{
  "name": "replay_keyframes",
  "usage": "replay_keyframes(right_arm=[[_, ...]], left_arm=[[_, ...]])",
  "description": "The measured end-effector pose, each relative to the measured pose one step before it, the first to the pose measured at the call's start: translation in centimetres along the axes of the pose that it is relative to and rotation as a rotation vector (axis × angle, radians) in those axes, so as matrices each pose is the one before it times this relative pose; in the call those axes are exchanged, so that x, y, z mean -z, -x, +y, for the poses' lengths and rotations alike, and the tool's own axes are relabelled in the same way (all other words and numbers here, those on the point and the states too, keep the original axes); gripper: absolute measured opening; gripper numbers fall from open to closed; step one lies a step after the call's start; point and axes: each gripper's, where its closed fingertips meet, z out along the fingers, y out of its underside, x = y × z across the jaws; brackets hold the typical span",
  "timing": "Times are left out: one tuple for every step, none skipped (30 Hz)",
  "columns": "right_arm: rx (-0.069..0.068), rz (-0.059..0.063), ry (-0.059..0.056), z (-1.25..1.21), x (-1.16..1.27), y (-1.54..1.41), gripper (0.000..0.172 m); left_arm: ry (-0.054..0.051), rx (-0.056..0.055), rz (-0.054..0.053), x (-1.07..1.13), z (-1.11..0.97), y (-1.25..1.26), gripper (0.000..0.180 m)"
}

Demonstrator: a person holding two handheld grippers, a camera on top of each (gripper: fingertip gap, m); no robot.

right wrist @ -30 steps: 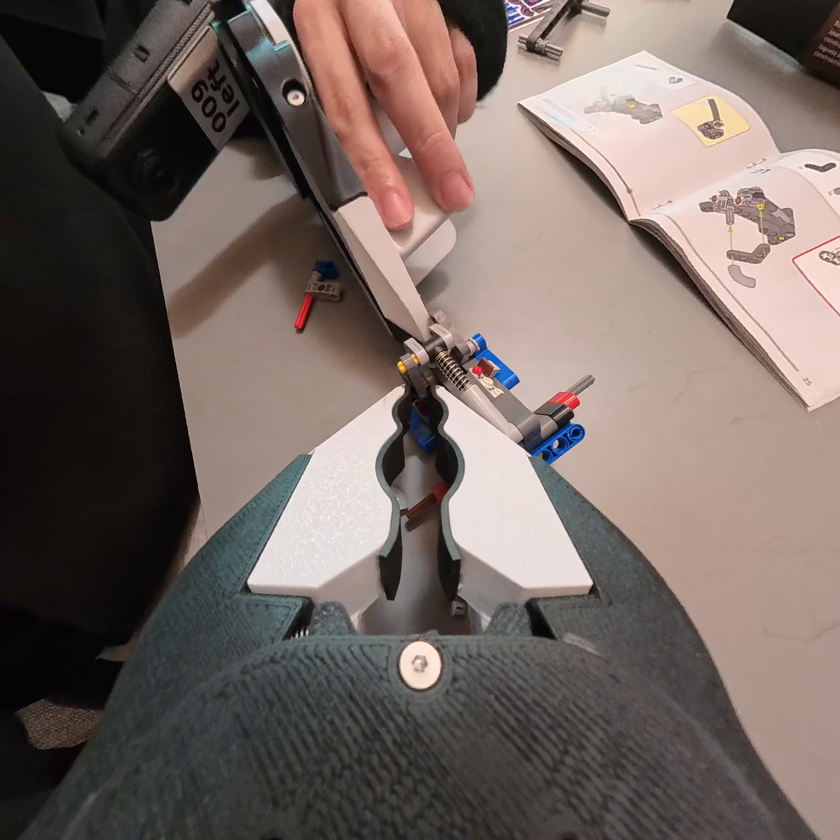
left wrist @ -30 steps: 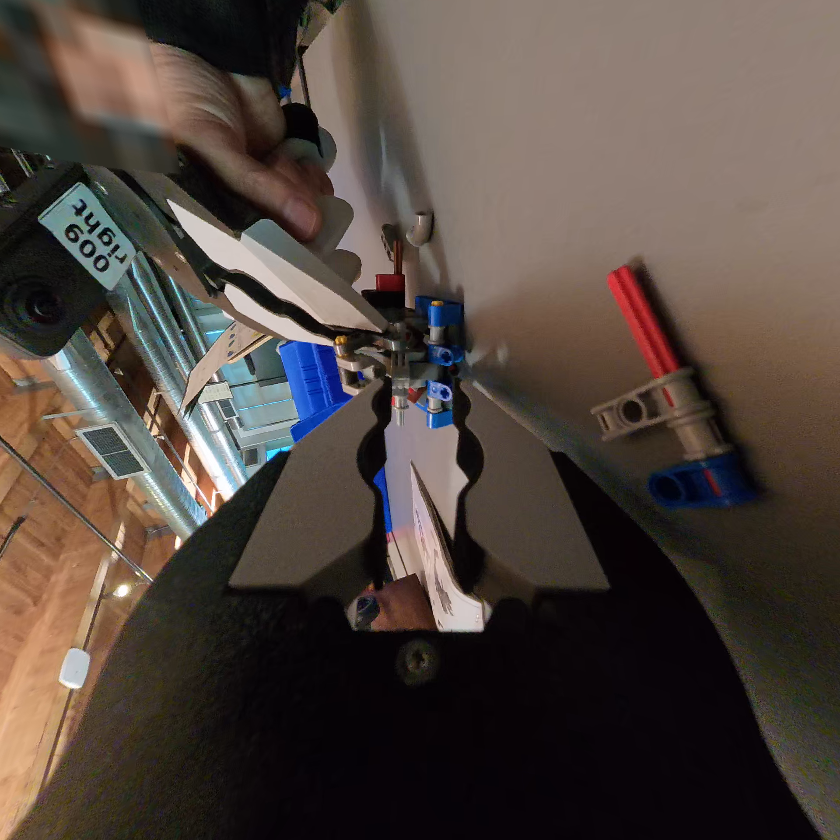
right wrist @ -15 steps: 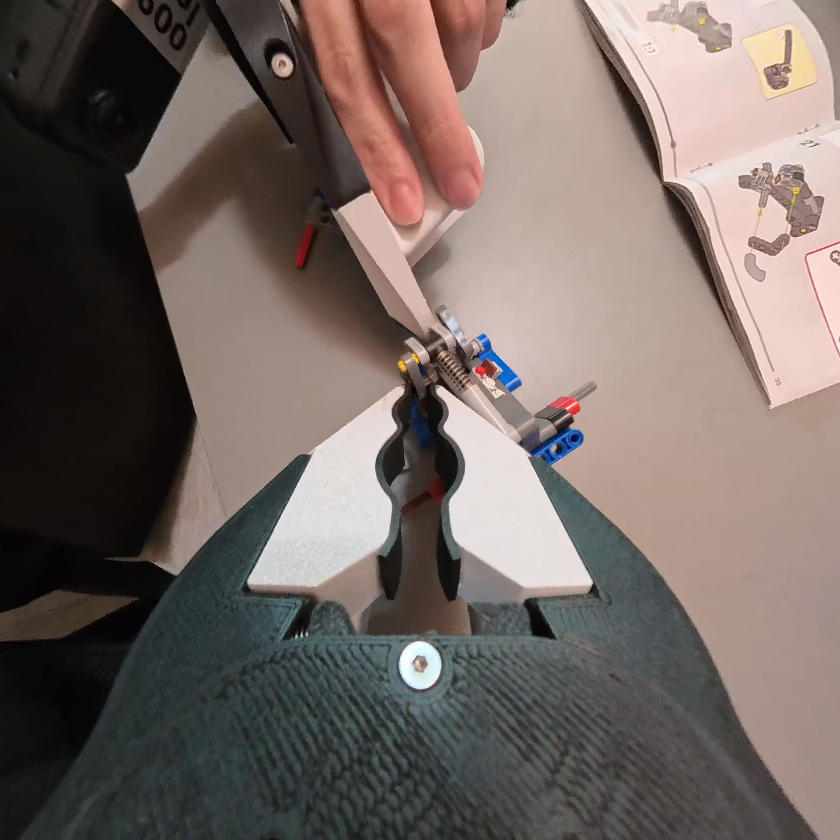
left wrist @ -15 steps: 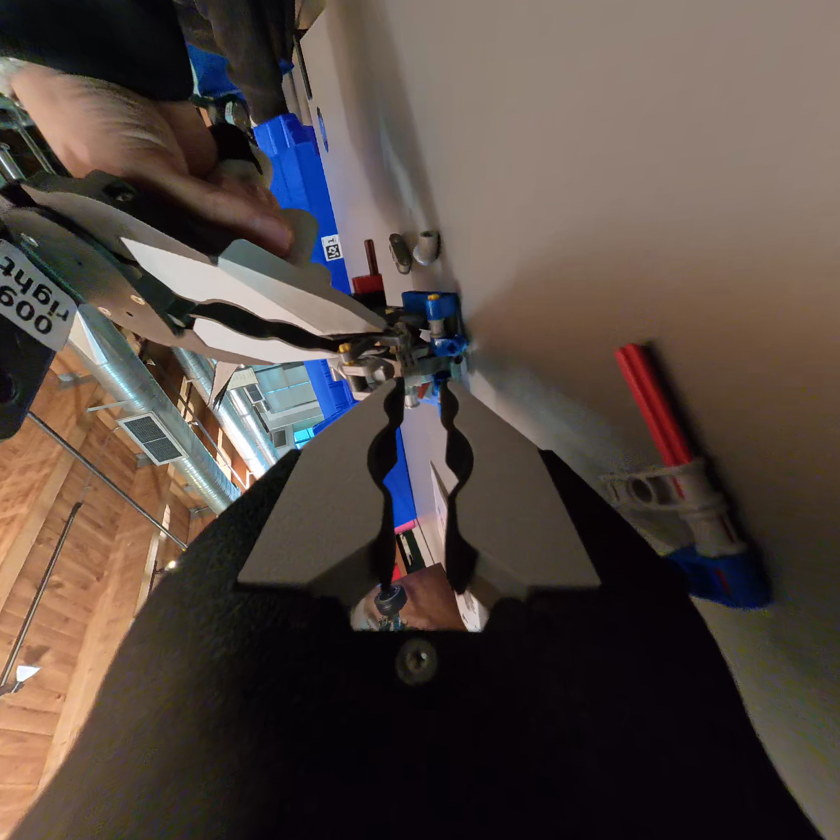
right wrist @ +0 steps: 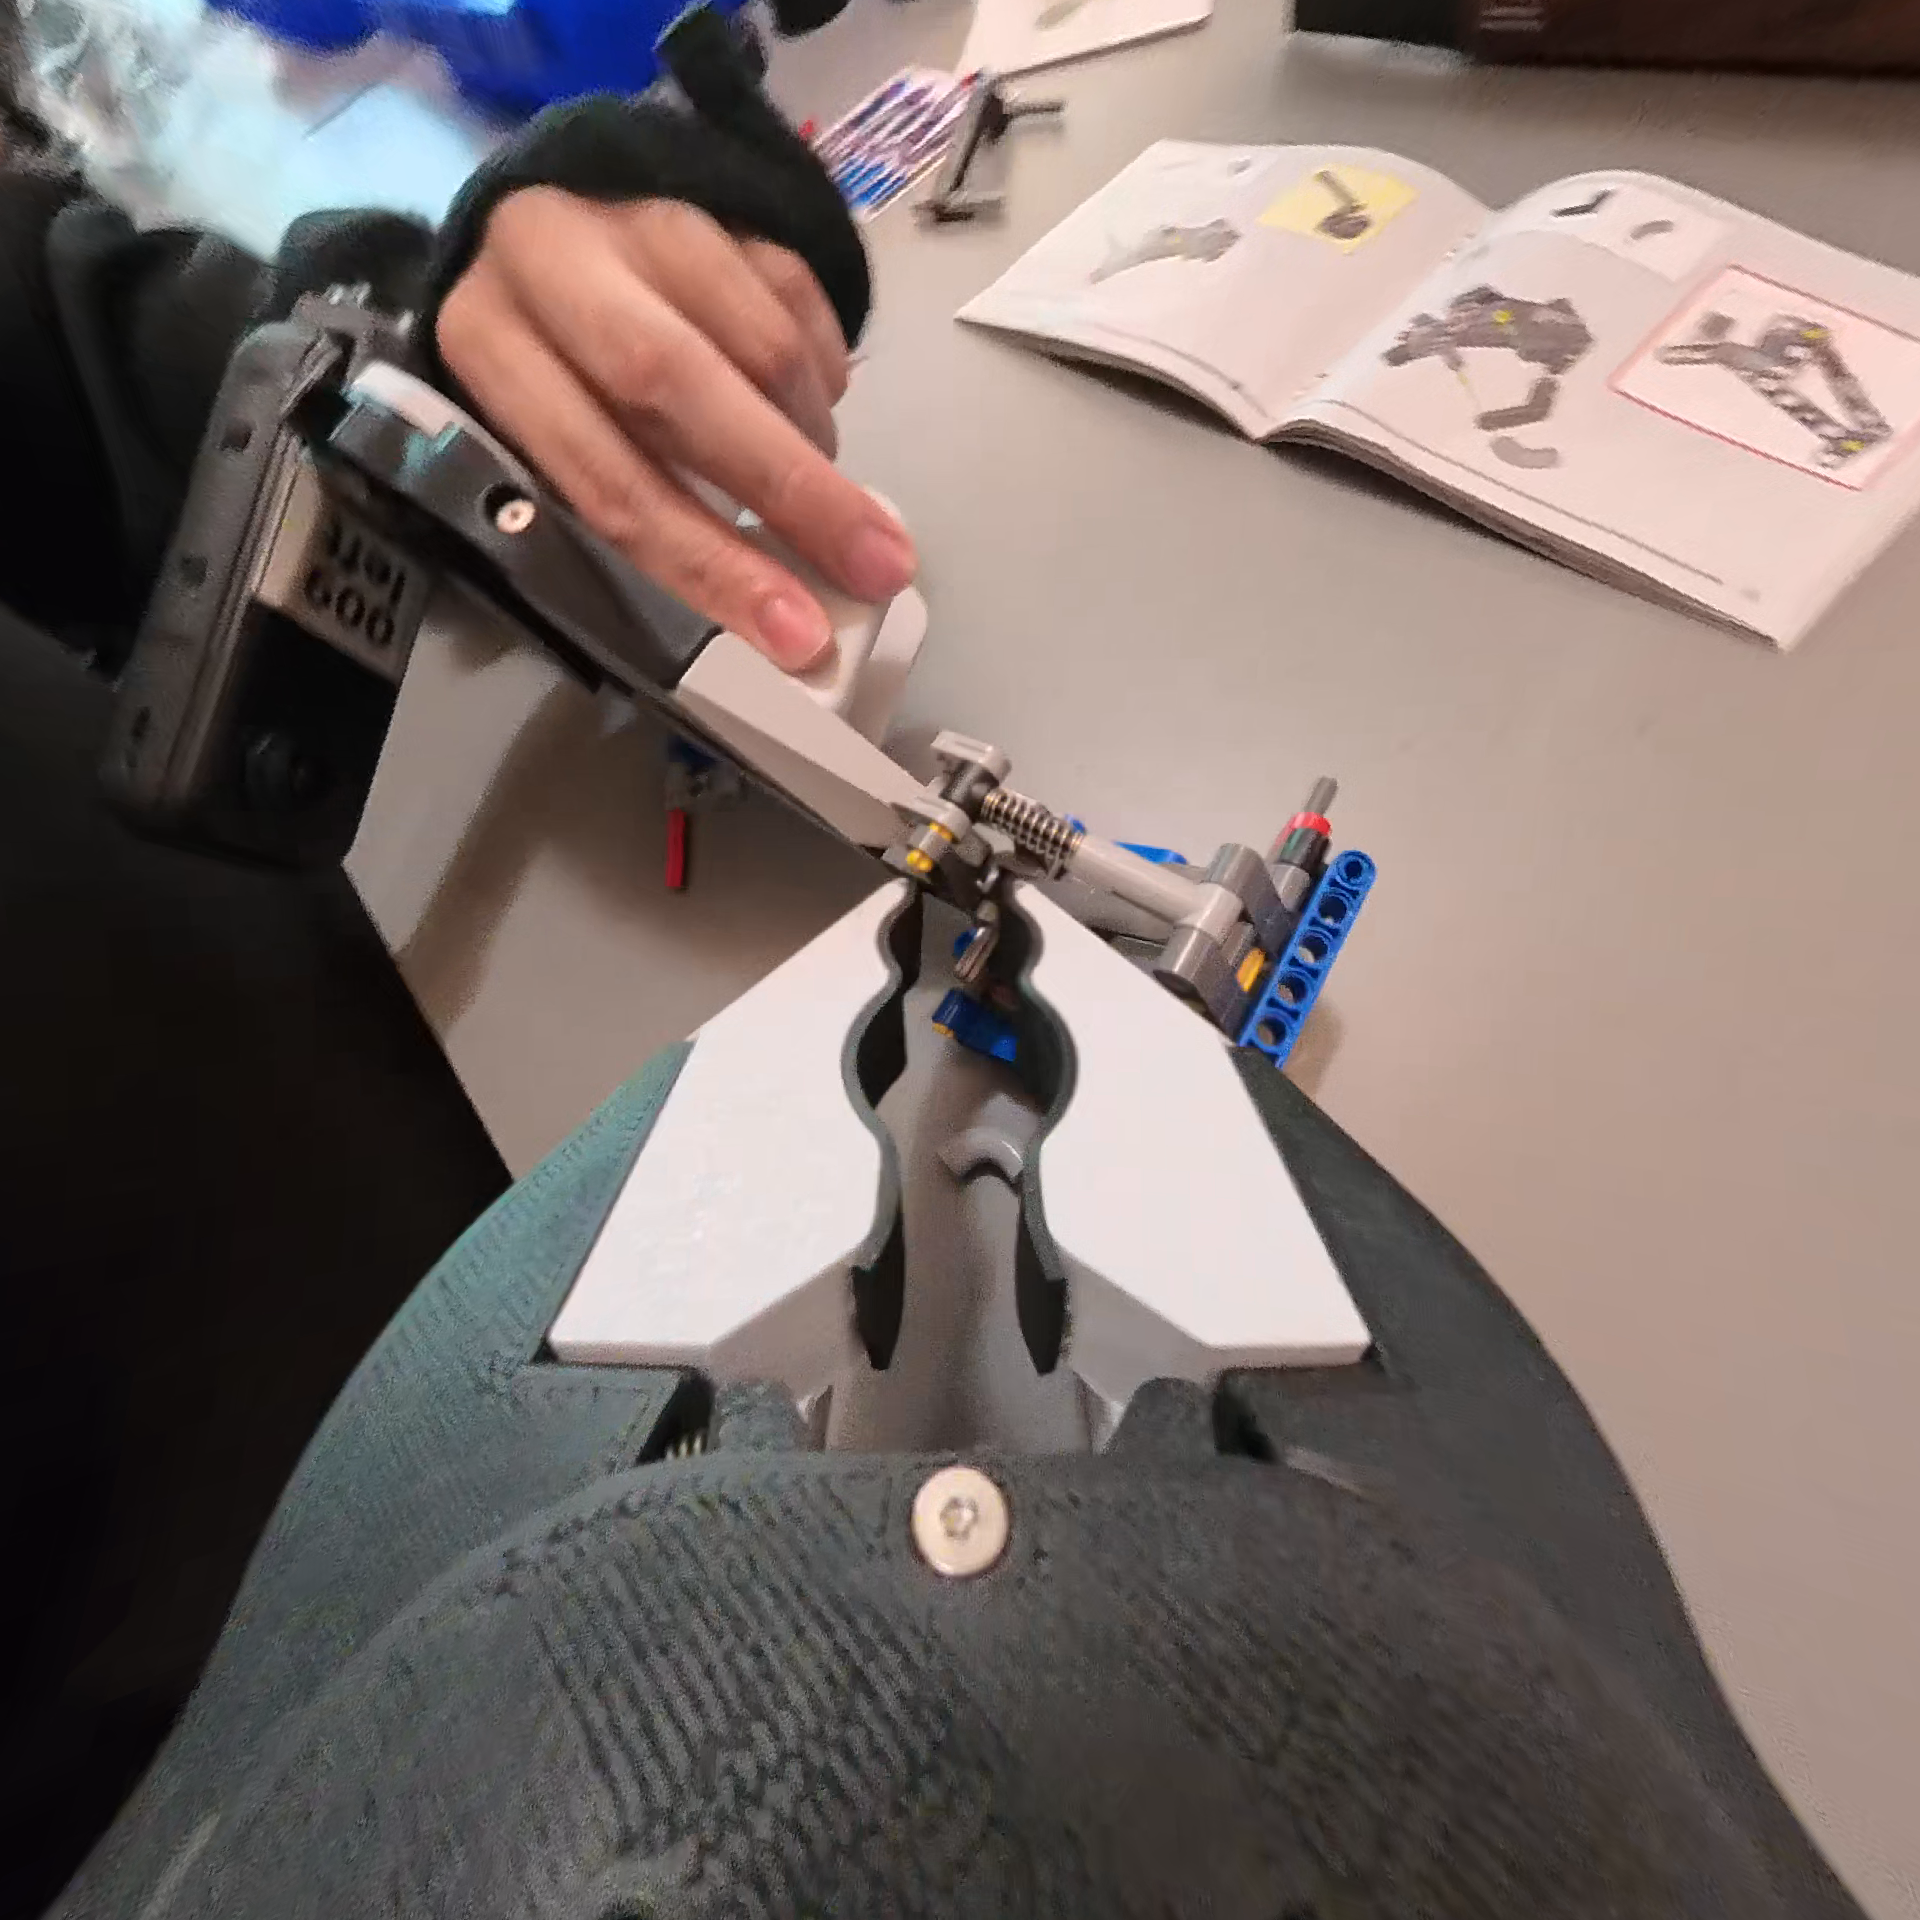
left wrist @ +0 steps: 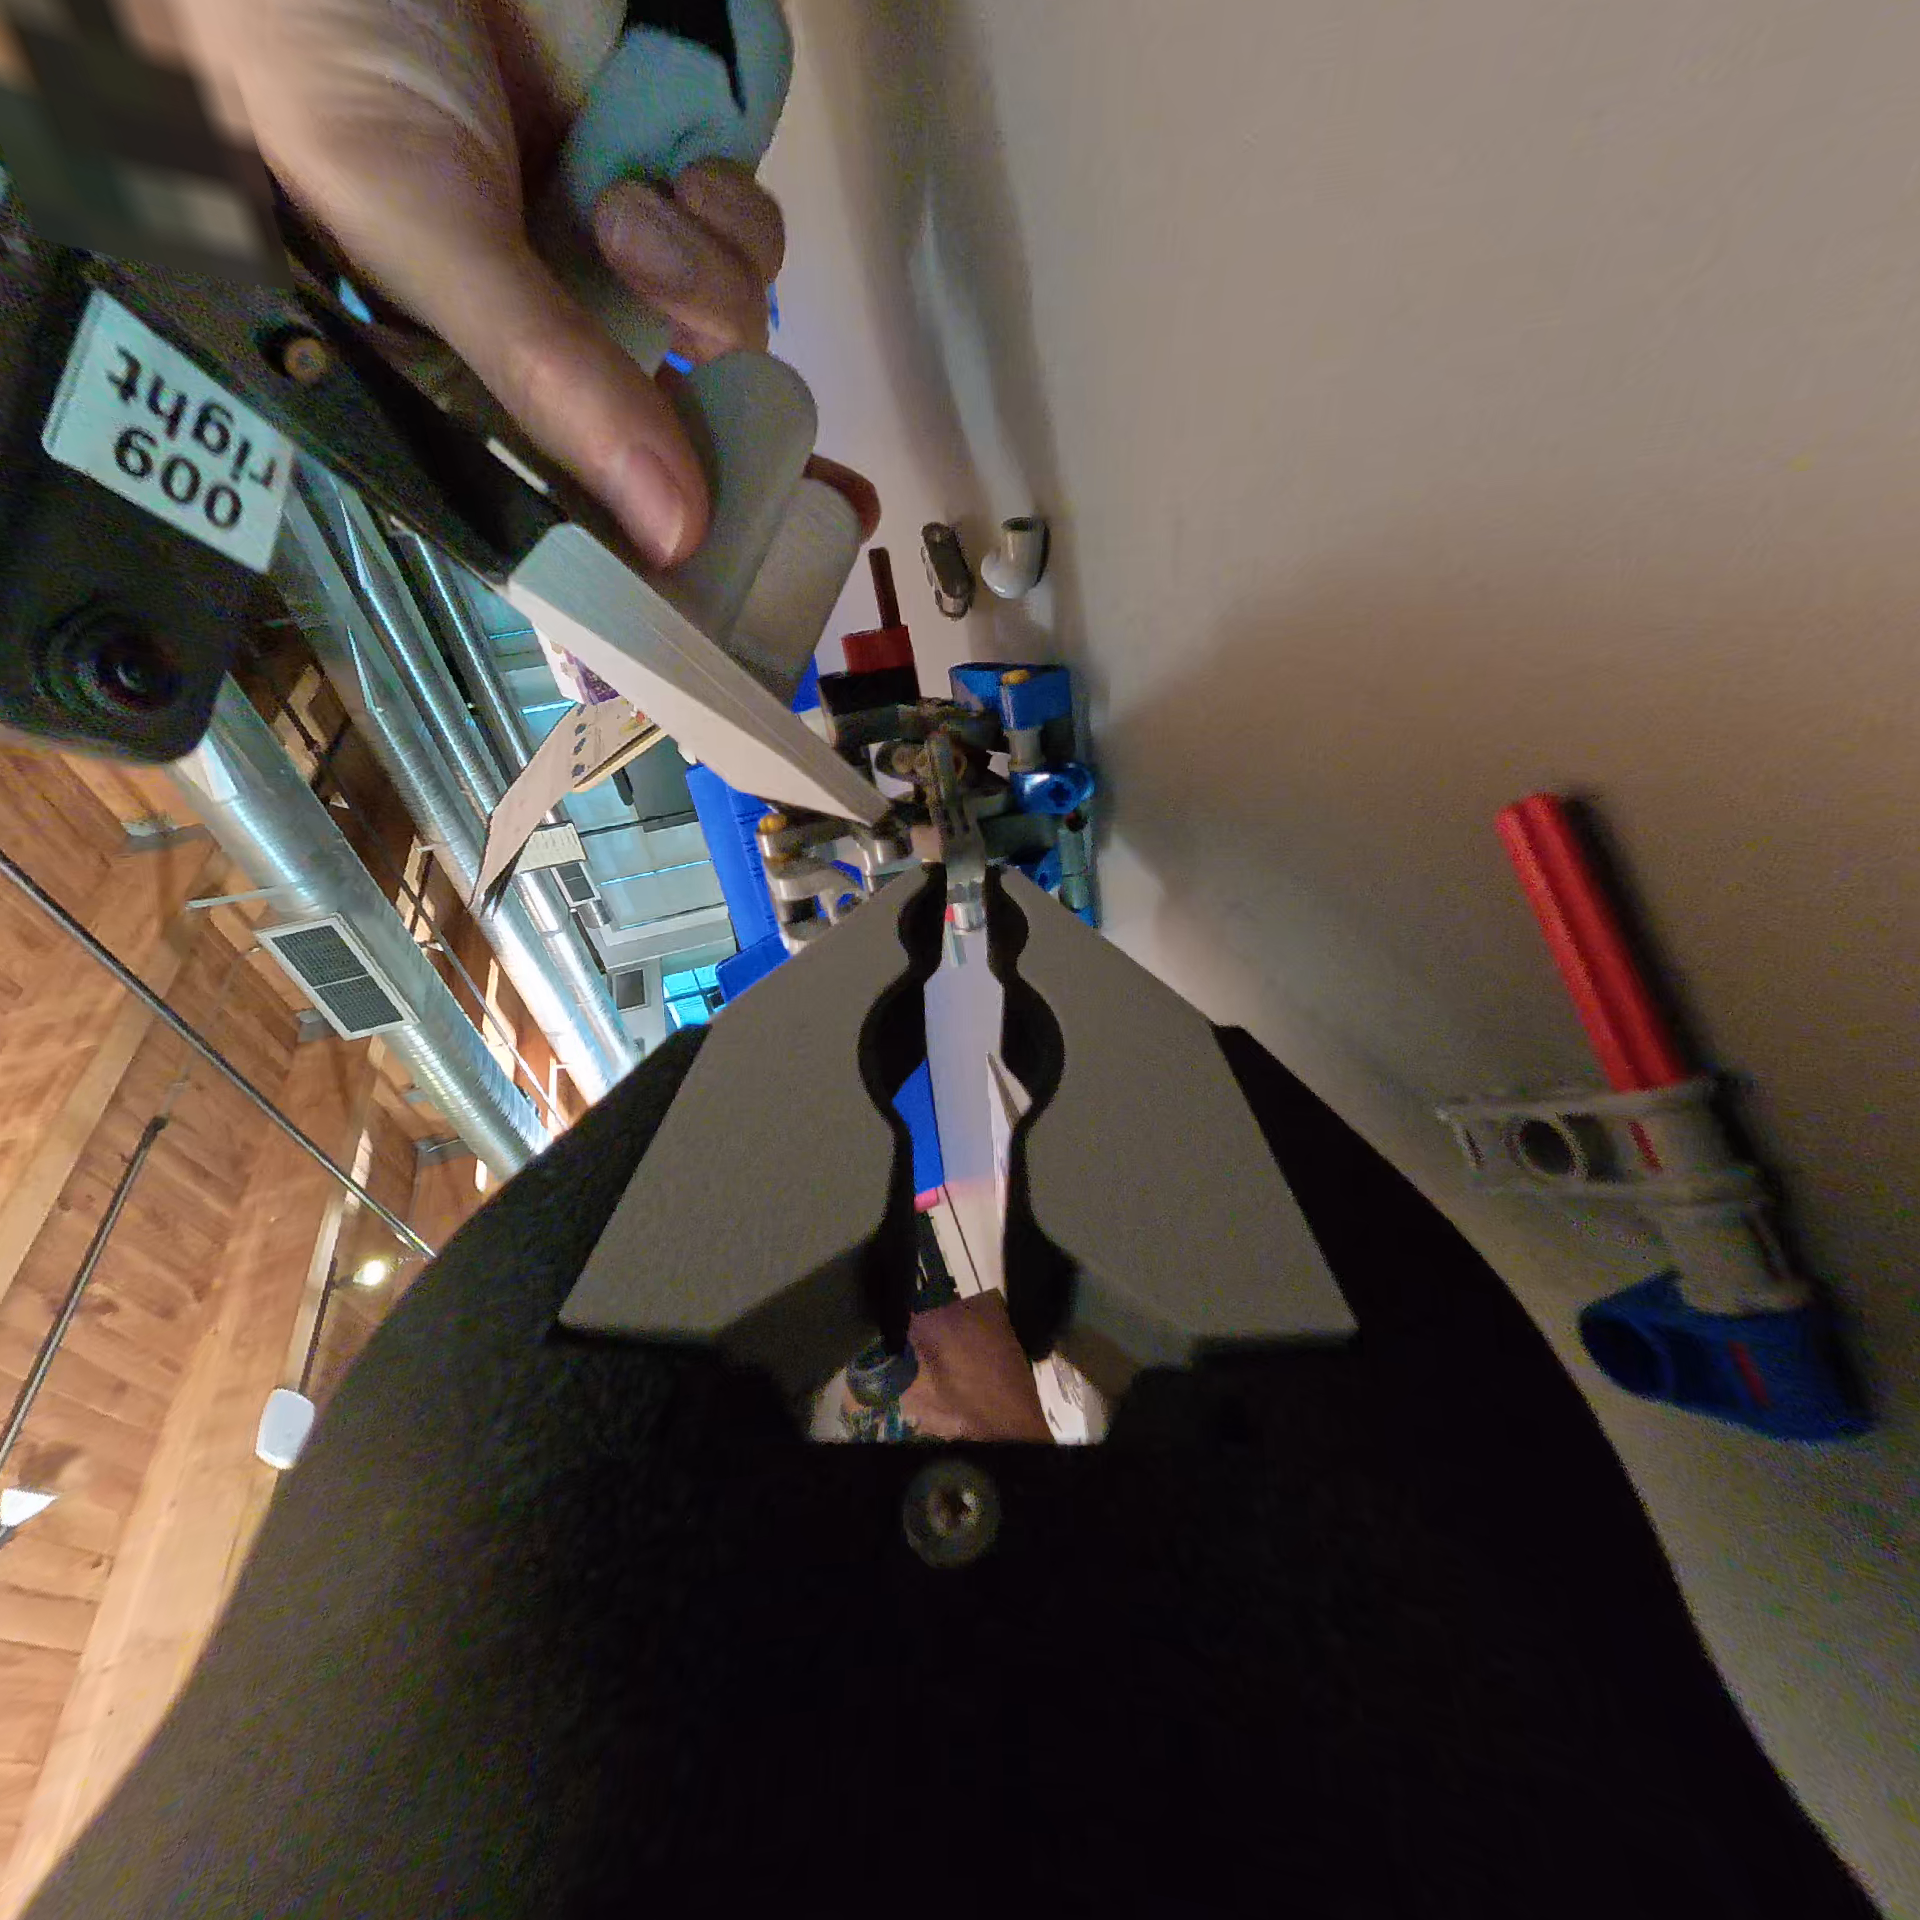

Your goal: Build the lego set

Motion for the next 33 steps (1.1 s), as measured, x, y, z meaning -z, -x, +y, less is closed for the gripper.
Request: replay_keyframes(right_arm=[[-0.0213,0.0302,-0.0294,-0.039,0.023,-0.094,0.015],[-0.0218,0.0160,-0.0202,0.083,0.015,0.100,0.015],[-0.0350,0.0095,-0.0135,0.100,0.052,0.119,0.015],[-0.0338,0.0078,-0.0090,0.135,0.131,0.075,0.018],[-0.0285,0.0158,-0.0111,0.088,0.225,-0.103,0.021],[-0.0253,0.0212,-0.0210,-0.038,0.238,-0.257,0.021],[-0.0243,0.0052,-0.0225,-0.058,0.215,-0.084,0.022],[-0.0282,-0.0113,-0.0168,0.011,0.187,0.133,0.022],[-0.0238,-0.0005,-0.0190,-0.050,0.129,-0.040,0.019],[-0.0082,0.0180,-0.0246,-0.140,0.017,-0.261,0.019],[0.0053,0.0156,-0.0129,0.019,-0.107,-0.181,0.020],[0.0079,0.0138,0.0038,0.182,-0.187,-0.155,0.016],[0.0071,0.0194,0.0118,0.295,-0.177,-0.238,0.014],[0.0038,0.0042,0.0010,0.125,-0.127,0.052,0.013],[-0.0081,0.0094,-0.0089,-0.038,-0.020,-0.015,0.013],[-0.0027,0.0142,-0.0090,-0.037,0.032,-0.040,0.013],[-0.0035,0.0174,-0.0101,-0.023,0.033,-0.020,0.014],[-0.0145,0.0183,-0.0096,-0.029,0.024,0.004,0.015],[-0.0223,0.0146,-0.0055,0.055,0.044,0.067,0.016],[-0.0221,0.0157,-0.0090,-0.019,0.139,0.037,0.015],[-0.0138,0.0229,-0.0060,0.027,0.211,-0.120,0.013],[-0.0088,0.0319,-0.0131,-0.071,0.194,-0.264,0.015],[-0.0073,0.0200,-0.0147,-0.072,0.126,-0.102,0.016],[-0.0106,0.0000,-0.0058,0.069,-0.008,0.205,0.016],[-0.0079,-0.0037,0.0019,0.155,-0.089,0.315,0.019],[0.0051,0.0105,0.0012,0.141,-0.143,0.169,0.023],[0.0165,0.0225,0.0001,0.108,-0.151,-0.017,0.025],[0.0178,0.0264,-0.0028,0.017,-0.123,-0.163,0.027],[0.0154,0.0197,-0.0124,-0.160,-0.125,-0.131,0.026],[0.0097,0.0132,-0.0169,-0.240,-0.139,-0.093,0.025],[0.0086,0.0097,-0.0102,-0.127,-0.152,-0.094,0.023],[0.0127,0.0129,-0.0060,-0.051,-0.118,-0.188,0.019],[0.0195,0.0159,-0.0084,-0.064,-0.063,-0.235,0.015]], left_arm=[[0.0011,-0.0024,-0.0026,-0.047,0.011,0.028,0.003],[-0.0009,-0.0033,-0.0033,-0.042,-0.040,0.030,0.003],[-0.0011,-0.0004,-0.0016,-0.031,-0.039,0.025,0.003],[-0.0001,-0.0005,-0.0002,-0.034,-0.041,0.020,0.003],[0.0020,-0.0031,0.0007,-0.040,0.000,0.021,0.003],[0.0019,-0.0021,0.0014,-0.024,-0.005,0.011,0.003],[0.0010,-0.0006,0.0009,-0.015,0.002,0.010,0.004],[0.0000,-0.0016,0.0004,-0.013,0.005,0.009,0.004],[0.0000,0.0006,0.0004,-0.002,0.010,-0.001,0.004],[0.0001,0.0038,0.0007,-0.004,-0.003,0.007,0.004],[0.0006,0.0015,0.0001,-0.014,0.009,0.004,0.004],[0.0013,-0.0009,0.0002,-0.016,0.005,0.013,0.004],[0.0019,-0.0004,0.0014,-0.004,0.005,0.002,0.004],[0.0016,0.0017,0.0019,-0.013,0.008,0.002,0.003],[0.0019,0.0028,0.0019,-0.004,0.027,0.001,0.003],[0.0013,0.0017,0.0012,-0.002,0.011,-0.004,0.004],[0.0012,-0.0017,-0.0001,0.006,-0.007,0.006,0.004],[0.0017,-0.0010,0.0004,-0.004,-0.007,0.010,0.004],[0.0033,0.0014,0.0023,-0.022,0.008,0.008,0.004],[0.0053,0.0015,0.0030,-0.008,0.024,0.009,0.004],[0.0085,-0.0007,0.0016,-0.027,0.049,-0.002,0.004],[0.0089,0.0007,-0.0004,-0.027,0.051,0.006,0.004],[0.0089,0.0037,-0.0012,-0.051,0.037,0.006,0.004],[0.0101,0.0057,-0.0011,-0.060,0.027,0.029,0.004],[0.0090,0.0055,-0.0006,-0.055,-0.017,0.013,0.004],[0.0073,0.0059,0.0007,-0.048,-0.010,0.024,0.004],[0.0059,0.0062,0.0018,-0.038,-0.033,0.021,0.004],[0.0063,0.0031,0.0011,-0.035,-0.025,0.021,0.004],[0.0096,0.0003,-0.0008,-0.061,0.029,0.019,0.004],[0.0093,0.0008,-0.0020,-0.059,0.014,0.021,0.003],[0.0090,0.0019,-0.0006,-0.060,0.020,0.013,0.004],[0.0077,0.0034,0.0012,-0.051,0.019,0.022,0.004],[0.0054,0.0053,0.0018,-0.025,0.002,0.007,0.004]])
